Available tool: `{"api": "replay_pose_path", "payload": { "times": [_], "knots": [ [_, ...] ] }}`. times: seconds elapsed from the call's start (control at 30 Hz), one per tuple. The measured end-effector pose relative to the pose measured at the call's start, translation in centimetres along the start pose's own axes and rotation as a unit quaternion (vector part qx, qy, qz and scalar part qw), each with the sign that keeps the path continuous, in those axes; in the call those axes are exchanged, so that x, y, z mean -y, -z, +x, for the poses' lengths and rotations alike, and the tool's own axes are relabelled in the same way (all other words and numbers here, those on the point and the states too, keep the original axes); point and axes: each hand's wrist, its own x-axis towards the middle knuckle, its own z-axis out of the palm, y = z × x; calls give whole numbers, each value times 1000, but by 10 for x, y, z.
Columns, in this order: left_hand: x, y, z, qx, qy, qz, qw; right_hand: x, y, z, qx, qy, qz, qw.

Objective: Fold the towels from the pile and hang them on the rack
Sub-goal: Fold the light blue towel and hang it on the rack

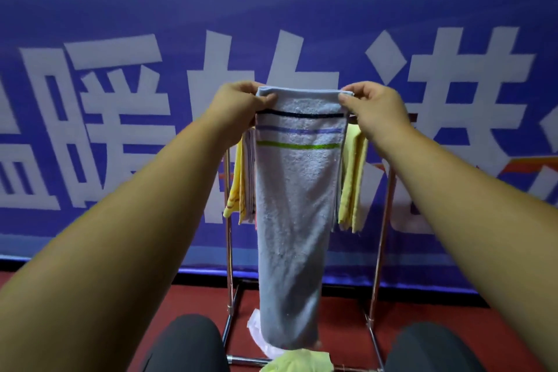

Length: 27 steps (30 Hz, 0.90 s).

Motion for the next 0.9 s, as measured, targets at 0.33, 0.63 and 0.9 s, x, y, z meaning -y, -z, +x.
{"api": "replay_pose_path", "payload": {
  "times": [0.33, 0.63, 0.9],
  "knots": [
    [-3, -7, 5, -32, 64, -56, 996, 13, -5, 6, 15, -56, 22, 998],
    [-12, -7, 2, -29, 95, -63, 993, 20, -6, 5, 41, -99, 98, 989],
    [-12, -8, -5, -15, 102, -66, 992, 13, -4, 2, 56, -121, 117, 984]
  ]
}}
